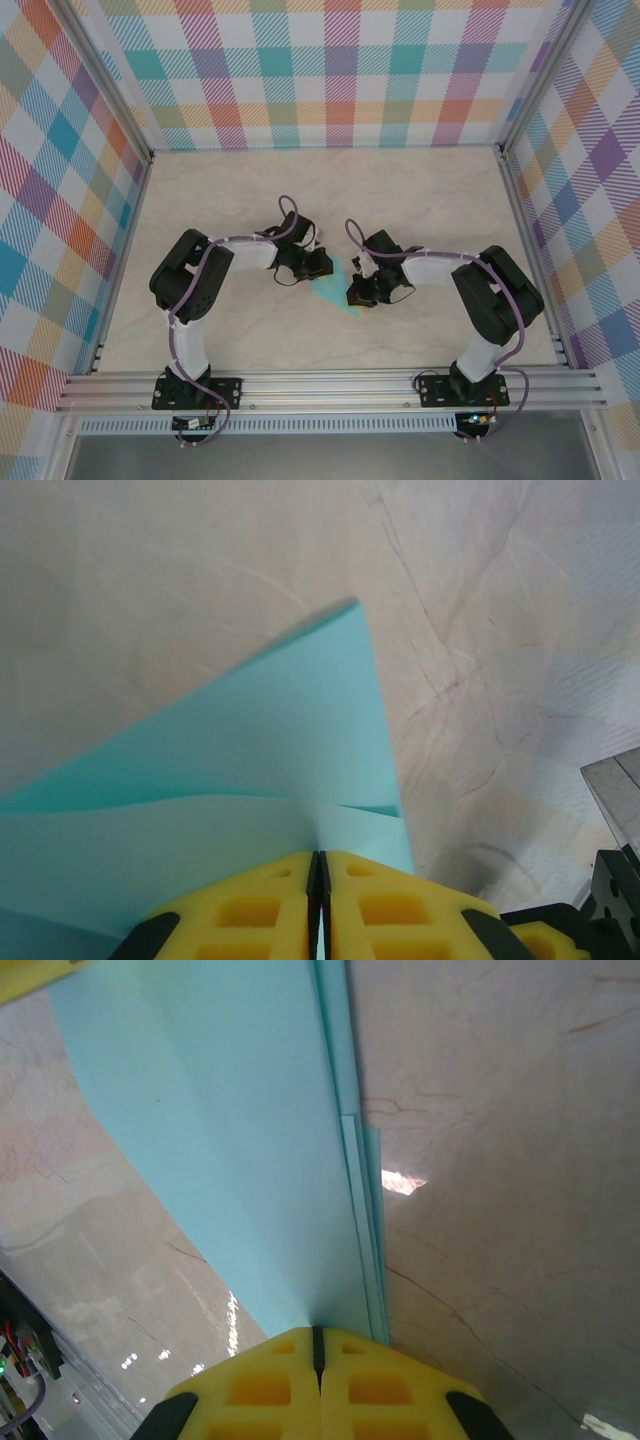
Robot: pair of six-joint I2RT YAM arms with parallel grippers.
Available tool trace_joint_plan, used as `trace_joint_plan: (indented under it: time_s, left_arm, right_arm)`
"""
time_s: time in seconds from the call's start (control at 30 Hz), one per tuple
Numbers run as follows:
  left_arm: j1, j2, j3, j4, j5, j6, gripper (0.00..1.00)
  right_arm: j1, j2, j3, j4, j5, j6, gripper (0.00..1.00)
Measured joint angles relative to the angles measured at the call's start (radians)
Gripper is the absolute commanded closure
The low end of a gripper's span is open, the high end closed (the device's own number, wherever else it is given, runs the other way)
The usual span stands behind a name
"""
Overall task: Fold a paper plane with a square sheet of paper (fold left side to right side)
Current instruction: Fourth fold the wing at the center of the table.
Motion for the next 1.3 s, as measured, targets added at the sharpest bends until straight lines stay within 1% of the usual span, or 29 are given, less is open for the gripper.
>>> trace_joint_plan:
  time_s: [0.17, 0.33, 0.4, 0.5, 0.6, 0.7, 0.77, 0.87, 0.93, 1.07, 1.2, 1.3]
  left_arm:
    - [0.078, 0.037, 0.064, -0.066, 0.041, 0.07, 0.88]
    - [0.168, 0.065, 0.126, -0.102, 0.026, 0.133, 0.88]
    - [0.204, 0.067, 0.144, -0.119, 0.013, 0.15, 0.86]
    - [0.237, 0.051, 0.154, -0.142, 0.003, 0.174, 0.84]
    - [0.242, -0.034, 0.123, -0.178, -0.006, 0.181, 0.84]
    - [0.221, -0.202, 0.043, -0.177, -0.01, 0.171, 0.84]
    - [0.183, -0.306, -0.009, -0.159, -0.009, 0.159, 0.85]
    - [0.084, -0.396, -0.092, -0.097, 0.0, 0.115, 0.86]
    - [0.015, -0.402, -0.153, -0.046, 0.007, 0.073, 0.86]
    - [-0.074, -0.355, -0.212, -0.002, 0.008, 0.009, 0.88]
    - [-0.112, -0.296, -0.21, 0.05, 0.006, -0.027, 0.88]
    - [-0.12, -0.263, -0.196, 0.069, 0.006, -0.043, 0.89]
  right_arm:
    - [0.0, -0.004, -0.008, 0.012, 0.0, 0.005, 1.0]
    - [-0.001, -0.006, -0.01, 0.013, 0.0, 0.005, 1.0]
    - [-0.001, -0.006, -0.01, 0.013, 0.0, 0.005, 1.0]
    - [-0.001, -0.006, -0.01, 0.013, 0.0, 0.005, 1.0]
    - [-0.001, -0.006, -0.01, 0.013, 0.0, 0.005, 1.0]
    - [-0.001, -0.006, -0.01, 0.013, 0.001, 0.006, 1.0]
    - [-0.001, -0.006, -0.01, 0.013, 0.001, 0.006, 1.0]
    - [-0.001, -0.005, -0.01, 0.013, 0.001, 0.006, 1.0]
    - [-0.001, -0.003, -0.008, 0.013, 0.0, 0.006, 1.0]
    - [-0.001, -0.003, -0.007, 0.011, 0.0, 0.006, 1.0]
    - [-0.001, -0.002, -0.003, 0.008, 0.001, 0.006, 1.0]
    - [-0.001, 0.001, 0.002, 0.002, 0.002, 0.006, 1.0]
